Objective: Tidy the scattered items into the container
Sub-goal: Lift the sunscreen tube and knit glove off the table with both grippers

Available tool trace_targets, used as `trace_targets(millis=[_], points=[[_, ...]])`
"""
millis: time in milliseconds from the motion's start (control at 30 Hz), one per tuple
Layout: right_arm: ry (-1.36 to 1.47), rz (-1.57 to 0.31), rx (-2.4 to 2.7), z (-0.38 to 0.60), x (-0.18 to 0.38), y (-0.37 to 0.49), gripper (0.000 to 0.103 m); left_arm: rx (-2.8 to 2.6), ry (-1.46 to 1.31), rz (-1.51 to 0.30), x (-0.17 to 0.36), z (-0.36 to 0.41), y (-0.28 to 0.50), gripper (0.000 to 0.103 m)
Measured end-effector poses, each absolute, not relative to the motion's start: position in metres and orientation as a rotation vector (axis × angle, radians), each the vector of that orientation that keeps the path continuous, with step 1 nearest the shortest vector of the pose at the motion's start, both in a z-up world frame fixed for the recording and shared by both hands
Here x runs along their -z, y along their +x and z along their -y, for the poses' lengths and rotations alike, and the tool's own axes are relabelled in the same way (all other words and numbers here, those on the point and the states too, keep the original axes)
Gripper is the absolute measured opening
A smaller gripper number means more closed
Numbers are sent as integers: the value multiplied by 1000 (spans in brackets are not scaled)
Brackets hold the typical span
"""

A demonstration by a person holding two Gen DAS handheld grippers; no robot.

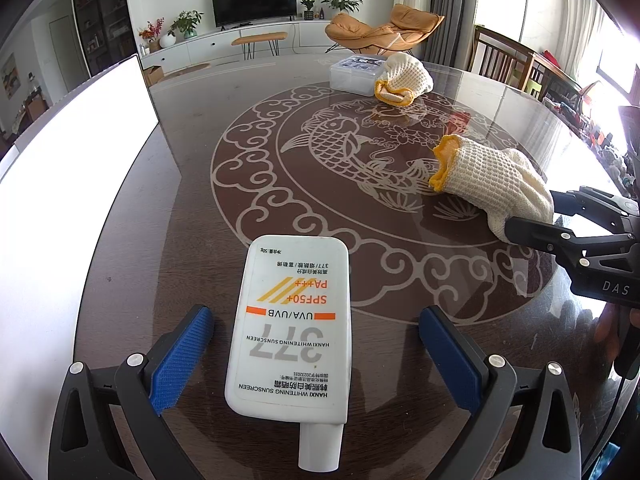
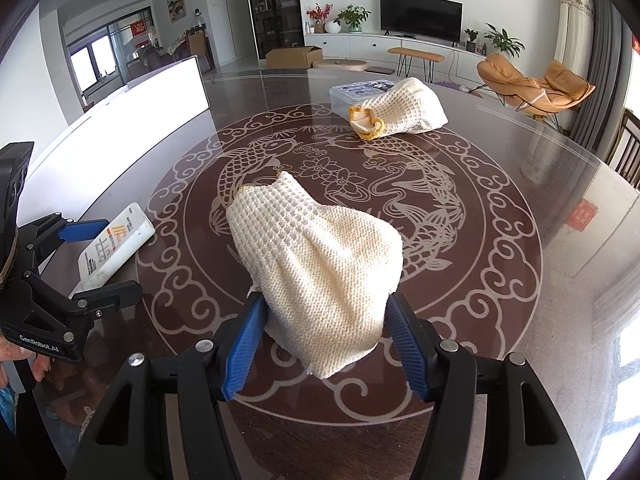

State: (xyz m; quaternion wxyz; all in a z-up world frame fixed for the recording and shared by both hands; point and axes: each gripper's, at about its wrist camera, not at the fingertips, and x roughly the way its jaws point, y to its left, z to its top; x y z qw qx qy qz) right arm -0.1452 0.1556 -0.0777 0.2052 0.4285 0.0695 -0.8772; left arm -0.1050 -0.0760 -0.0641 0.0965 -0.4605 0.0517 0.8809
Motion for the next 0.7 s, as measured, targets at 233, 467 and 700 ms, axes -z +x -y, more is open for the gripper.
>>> trace_targets(millis=[233,467,700], points=[[1195,-192,2444,-156,77,-145,63,-2607,-1364,-154,64,77,-105,103],[1195,-186,2443,-156,78,-145,63,-2603,-1371,-162,64,76,-104,103],[1169,-133,2435,-161,75,-142,33,-2602,-1330,-131,53,82,-99,51]])
